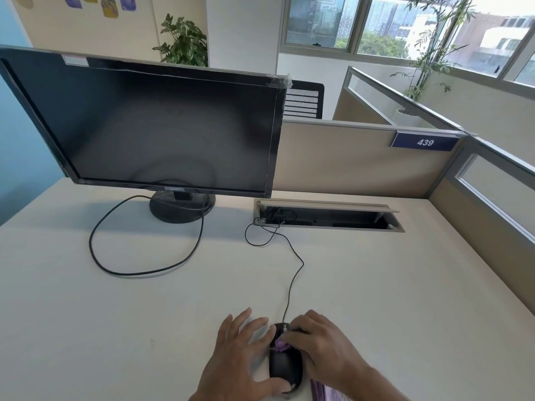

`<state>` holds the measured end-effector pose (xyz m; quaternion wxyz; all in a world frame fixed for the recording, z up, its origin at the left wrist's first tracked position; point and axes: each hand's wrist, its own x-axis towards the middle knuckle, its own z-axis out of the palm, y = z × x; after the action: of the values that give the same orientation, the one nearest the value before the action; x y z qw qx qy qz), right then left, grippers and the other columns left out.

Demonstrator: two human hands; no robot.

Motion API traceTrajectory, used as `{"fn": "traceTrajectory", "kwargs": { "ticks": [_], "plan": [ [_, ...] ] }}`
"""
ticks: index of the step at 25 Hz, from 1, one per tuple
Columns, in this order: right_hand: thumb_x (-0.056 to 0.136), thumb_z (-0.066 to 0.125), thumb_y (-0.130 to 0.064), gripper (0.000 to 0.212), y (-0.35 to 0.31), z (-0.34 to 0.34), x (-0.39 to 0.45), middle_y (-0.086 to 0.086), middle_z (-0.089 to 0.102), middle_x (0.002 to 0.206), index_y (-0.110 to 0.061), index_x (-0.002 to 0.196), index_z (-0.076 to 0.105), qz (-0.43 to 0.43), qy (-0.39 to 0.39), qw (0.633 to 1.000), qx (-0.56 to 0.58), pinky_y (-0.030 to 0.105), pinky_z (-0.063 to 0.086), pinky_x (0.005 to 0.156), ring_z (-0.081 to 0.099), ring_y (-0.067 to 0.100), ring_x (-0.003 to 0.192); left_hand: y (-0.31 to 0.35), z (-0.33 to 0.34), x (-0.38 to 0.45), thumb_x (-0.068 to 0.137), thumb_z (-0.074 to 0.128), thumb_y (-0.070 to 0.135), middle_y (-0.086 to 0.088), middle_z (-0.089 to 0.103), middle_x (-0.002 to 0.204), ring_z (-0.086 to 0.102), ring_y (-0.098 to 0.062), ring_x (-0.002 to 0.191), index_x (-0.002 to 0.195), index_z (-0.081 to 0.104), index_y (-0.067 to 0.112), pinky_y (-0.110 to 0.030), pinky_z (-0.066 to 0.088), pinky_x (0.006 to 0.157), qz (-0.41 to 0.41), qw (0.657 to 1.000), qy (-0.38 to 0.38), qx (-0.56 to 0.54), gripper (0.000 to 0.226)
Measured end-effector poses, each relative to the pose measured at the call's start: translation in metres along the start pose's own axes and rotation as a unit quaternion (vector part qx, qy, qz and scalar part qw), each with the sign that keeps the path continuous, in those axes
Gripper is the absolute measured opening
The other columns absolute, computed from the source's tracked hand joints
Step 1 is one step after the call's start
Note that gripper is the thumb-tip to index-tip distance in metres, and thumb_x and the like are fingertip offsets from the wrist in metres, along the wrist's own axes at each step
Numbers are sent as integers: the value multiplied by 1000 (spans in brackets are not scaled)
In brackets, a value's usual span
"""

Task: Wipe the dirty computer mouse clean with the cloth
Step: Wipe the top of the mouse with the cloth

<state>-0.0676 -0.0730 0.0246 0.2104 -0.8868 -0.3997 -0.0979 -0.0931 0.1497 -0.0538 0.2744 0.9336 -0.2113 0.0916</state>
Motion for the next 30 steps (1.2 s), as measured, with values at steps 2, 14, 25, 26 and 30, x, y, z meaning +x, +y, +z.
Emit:
{"fn": "traceTrajectory", "kwargs": {
  "ticks": [2, 14, 25, 26, 30],
  "plan": [
    [81, 73, 0, 25, 2, 0, 0, 0, 68, 90, -20, 95, 76, -5, -2, 1000, 20, 31, 51, 61, 58, 22, 74, 1, -1, 0, 68, 55, 93, 22, 43, 148, 12, -11, 149, 140, 56, 36, -46, 8, 117, -2, 1000, -1, -3, 92],
    [87, 63, -7, 20, 3, 6, 2, 0, 67, 93, -20, 96, 74, -29, -29, 998, 54, 26, 48, 66, 57, 22, 78, -1, 0, 0, 70, 54, 93, 17, 49, 146, 18, -16, 148, 139, 56, 34, -50, 6, 117, 8, 1000, -6, 20, 91],
    [81, 64, 1, 33, 14, 7, 17, 0, 66, 91, -22, 101, 75, 28, -45, 998, 28, 31, 51, 66, 59, 23, 80, 0, -1, 1, 71, 50, 95, 12, 54, 143, 20, -19, 145, 142, 49, 39, -52, 9, 114, 13, 999, -13, 34, 91],
    [81, 64, 1, 33, 14, 8, 16, 0, 66, 91, -22, 102, 75, 18, -53, 998, 20, 30, 51, 66, 58, 23, 80, 0, -1, 1, 70, 50, 95, 13, 54, 143, 19, -18, 145, 142, 50, 38, -52, 9, 114, 12, 999, -12, 32, 91],
    [84, 65, -3, 30, 22, 6, 25, 2, 69, 94, -20, 105, 77, 61, -67, 994, -67, 39, 53, 69, 60, 28, 85, -1, 0, 1, 68, 54, 95, 14, 53, 141, 20, -17, 146, 137, 57, 30, -51, 8, 115, 10, 1000, 1, 23, 94]
  ]
}}
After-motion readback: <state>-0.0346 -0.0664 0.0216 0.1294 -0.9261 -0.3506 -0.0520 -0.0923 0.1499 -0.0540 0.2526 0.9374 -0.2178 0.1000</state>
